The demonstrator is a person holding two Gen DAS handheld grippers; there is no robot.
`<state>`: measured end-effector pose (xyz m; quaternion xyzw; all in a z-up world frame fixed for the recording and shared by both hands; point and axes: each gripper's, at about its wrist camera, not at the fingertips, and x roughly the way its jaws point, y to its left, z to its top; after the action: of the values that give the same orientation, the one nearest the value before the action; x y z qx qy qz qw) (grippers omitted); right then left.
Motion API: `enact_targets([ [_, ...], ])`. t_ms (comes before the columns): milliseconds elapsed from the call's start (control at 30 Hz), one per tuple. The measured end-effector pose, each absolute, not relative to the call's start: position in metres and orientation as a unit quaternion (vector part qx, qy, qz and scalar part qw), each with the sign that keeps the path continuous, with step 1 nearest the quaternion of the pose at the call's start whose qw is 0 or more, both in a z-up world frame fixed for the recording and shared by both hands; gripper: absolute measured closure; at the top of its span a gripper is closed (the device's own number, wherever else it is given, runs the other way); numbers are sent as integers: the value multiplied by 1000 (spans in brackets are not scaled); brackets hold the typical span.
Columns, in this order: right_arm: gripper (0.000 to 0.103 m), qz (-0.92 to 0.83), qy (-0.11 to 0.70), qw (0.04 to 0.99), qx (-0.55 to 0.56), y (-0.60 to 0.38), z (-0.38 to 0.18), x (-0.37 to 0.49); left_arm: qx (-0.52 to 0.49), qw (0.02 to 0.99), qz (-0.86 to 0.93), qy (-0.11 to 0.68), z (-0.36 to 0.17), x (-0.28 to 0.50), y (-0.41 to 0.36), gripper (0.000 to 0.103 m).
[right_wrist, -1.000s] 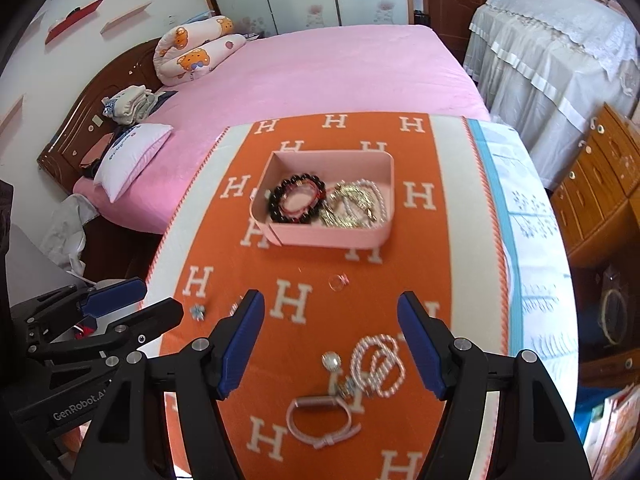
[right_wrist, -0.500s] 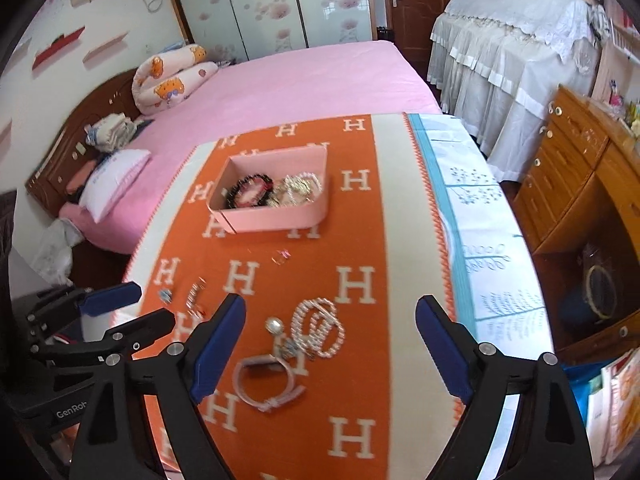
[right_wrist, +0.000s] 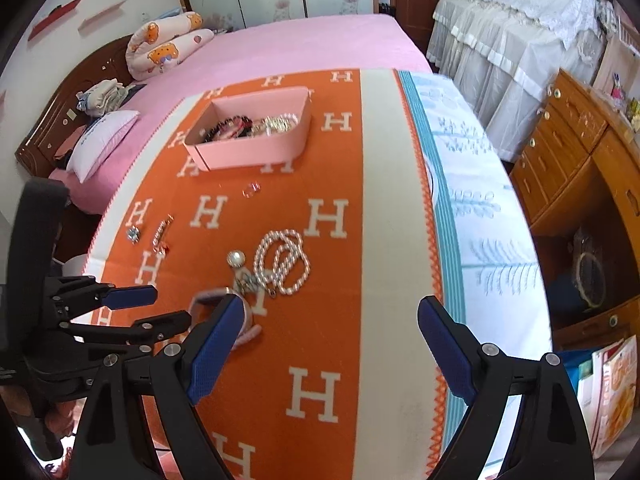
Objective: Organize jewelry
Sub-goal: 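Lower the left tool onto the white watch band and close on it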
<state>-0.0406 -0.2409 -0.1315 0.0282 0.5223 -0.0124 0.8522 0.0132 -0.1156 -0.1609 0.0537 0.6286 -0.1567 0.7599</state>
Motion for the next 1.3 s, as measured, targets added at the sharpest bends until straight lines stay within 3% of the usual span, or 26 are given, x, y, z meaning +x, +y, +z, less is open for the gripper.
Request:
enact_targets([
  [400, 16, -22, 543, 838, 50, -252, -156, -30, 38, 748, -134, 649, -197, 20, -120, 60],
  [467, 17, -23, 545, 837, 50, -251, -158, -29, 44, 751, -128, 646, -199, 25, -124, 70],
  [533, 17, -22, 546, 836, 49, -250, -158, -27, 50, 753, -124, 644, -198, 28, -127, 91],
  [633, 18, -22, 548, 835, 48, -250, -160, -24, 51, 753, -117, 645, -200, 34, -130, 101],
  [1300, 21, -16, 552, 833, 22, -236, -163, -1, 48, 771, -110, 625, -174, 33, -111, 102],
])
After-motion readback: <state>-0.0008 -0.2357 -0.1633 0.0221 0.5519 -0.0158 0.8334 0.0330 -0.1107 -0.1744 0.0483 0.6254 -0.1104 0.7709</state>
